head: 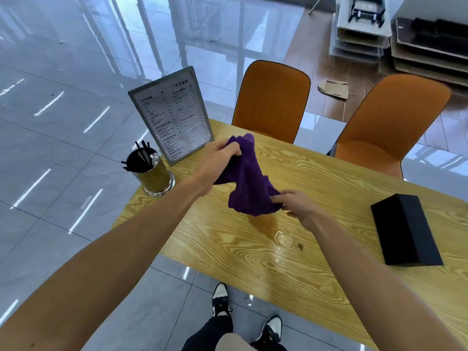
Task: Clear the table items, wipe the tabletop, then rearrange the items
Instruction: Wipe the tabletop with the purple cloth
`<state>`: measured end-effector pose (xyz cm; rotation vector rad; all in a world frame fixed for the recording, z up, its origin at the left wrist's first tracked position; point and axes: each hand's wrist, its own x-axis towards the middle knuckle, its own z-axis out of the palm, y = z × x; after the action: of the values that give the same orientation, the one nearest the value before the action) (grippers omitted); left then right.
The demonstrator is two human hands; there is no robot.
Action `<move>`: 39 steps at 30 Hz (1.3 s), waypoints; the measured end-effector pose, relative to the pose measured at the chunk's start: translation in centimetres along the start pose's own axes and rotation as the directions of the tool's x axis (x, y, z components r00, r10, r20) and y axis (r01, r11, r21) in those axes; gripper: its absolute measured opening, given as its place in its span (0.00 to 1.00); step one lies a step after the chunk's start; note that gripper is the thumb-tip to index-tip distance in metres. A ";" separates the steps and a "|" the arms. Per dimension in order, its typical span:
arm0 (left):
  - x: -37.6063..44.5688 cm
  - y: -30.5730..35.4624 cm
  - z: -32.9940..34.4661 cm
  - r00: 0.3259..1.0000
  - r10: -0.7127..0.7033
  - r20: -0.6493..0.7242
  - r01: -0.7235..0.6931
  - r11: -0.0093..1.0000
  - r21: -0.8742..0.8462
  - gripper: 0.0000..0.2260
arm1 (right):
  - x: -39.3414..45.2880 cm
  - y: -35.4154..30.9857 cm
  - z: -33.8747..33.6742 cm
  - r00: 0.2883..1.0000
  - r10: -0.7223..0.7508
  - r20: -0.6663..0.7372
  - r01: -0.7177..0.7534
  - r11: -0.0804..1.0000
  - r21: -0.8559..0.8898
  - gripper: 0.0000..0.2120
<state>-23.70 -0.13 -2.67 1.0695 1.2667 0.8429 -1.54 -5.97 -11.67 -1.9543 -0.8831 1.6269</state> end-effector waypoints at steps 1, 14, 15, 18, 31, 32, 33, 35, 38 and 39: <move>0.2 -0.3 -0.2 0.999 -0.003 -0.034 0.005 0.999 0.035 0.08 | 0.1 0.0 -0.1 0.995 -0.054 -0.084 0.055 0.998 0.013 0.09; 2.6 -4.9 -4.1 0.975 0.045 -0.216 0.004 0.975 0.221 0.06 | 1.6 -0.2 -1.7 0.901 -0.243 -0.361 0.264 0.964 0.011 0.12; 2.3 -5.7 -4.3 0.973 0.048 -0.228 0.008 0.971 0.237 0.06 | 1.6 0.5 -1.4 0.903 -0.231 -0.364 0.255 0.967 0.019 0.12; 1.0 -9.6 -5.0 0.968 0.016 -0.252 0.077 0.932 0.355 0.09 | 2.0 3.5 -0.4 0.923 -0.159 -0.352 0.159 0.987 -0.028 0.12; -1.3 -23.2 -2.9 0.964 -0.216 0.155 -0.027 0.503 0.864 0.19 | 3.1 11.8 5.0 0.954 -0.298 -0.003 0.208 0.674 -0.709 0.22; -1.1 -23.8 -2.0 0.961 -0.201 0.192 -0.070 0.491 0.868 0.21 | 3.3 12.0 5.7 0.961 -0.275 0.043 0.212 0.625 -0.752 0.23; -1.0 -24.5 -1.2 0.955 -0.195 0.224 -0.112 0.462 0.880 0.22 | 3.5 12.2 6.4 0.969 -0.239 0.064 0.196 0.585 -0.787 0.25; -0.9 -25.7 0.1 0.946 -0.205 0.252 -0.164 0.369 0.915 0.25 | 4.1 12.7 7.4 0.982 -0.174 0.071 0.156 0.538 -0.828 0.27; -0.7 -27.5 0.9 0.943 -0.232 0.240 -0.172 0.276 0.945 0.27 | 5.6 13.7 8.3 0.986 -0.154 0.068 0.134 0.472 -0.871 0.30; -0.7 -28.0 0.9 0.942 -0.237 0.236 -0.174 0.256 0.951 0.28 | 6.0 14.2 8.5 0.986 -0.155 0.061 0.124 0.446 -0.886 0.31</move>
<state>-24.84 -9.63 -29.01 2.0669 1.4815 -0.3794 -6.52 -12.09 -27.38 -2.3936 -2.1648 1.0465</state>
